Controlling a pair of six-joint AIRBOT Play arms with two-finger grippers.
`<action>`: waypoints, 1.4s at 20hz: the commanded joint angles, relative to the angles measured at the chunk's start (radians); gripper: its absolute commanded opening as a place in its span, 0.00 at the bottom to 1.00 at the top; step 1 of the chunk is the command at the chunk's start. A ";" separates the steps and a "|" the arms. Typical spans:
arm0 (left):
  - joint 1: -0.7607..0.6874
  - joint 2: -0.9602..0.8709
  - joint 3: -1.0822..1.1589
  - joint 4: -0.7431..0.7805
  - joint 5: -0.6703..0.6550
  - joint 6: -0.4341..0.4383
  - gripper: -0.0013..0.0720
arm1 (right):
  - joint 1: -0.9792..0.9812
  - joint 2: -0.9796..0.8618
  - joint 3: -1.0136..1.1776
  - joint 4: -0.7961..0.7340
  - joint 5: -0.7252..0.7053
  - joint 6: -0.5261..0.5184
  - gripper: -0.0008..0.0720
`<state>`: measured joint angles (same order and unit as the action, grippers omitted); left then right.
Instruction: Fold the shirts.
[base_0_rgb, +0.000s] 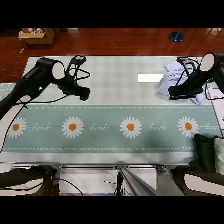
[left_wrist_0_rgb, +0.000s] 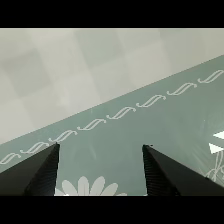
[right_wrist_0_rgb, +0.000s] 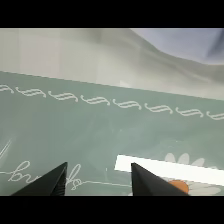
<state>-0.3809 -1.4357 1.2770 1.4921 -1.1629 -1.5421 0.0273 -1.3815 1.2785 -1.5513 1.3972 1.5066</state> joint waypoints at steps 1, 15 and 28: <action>-0.001 -0.001 0.000 0.000 0.000 0.000 0.85 | 0.001 0.000 0.001 0.000 0.000 0.000 0.66; -0.001 -0.001 0.000 0.000 0.000 0.000 0.85 | 0.001 0.000 0.001 0.000 0.000 0.000 0.66; 0.007 0.000 0.003 0.005 0.084 0.015 0.85 | 0.000 0.000 0.002 -0.074 -0.417 -0.008 0.66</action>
<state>-0.3798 -1.4368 1.2774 1.4948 -1.1206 -1.5364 0.0273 -1.3819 1.2785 -1.5585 1.1759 1.5013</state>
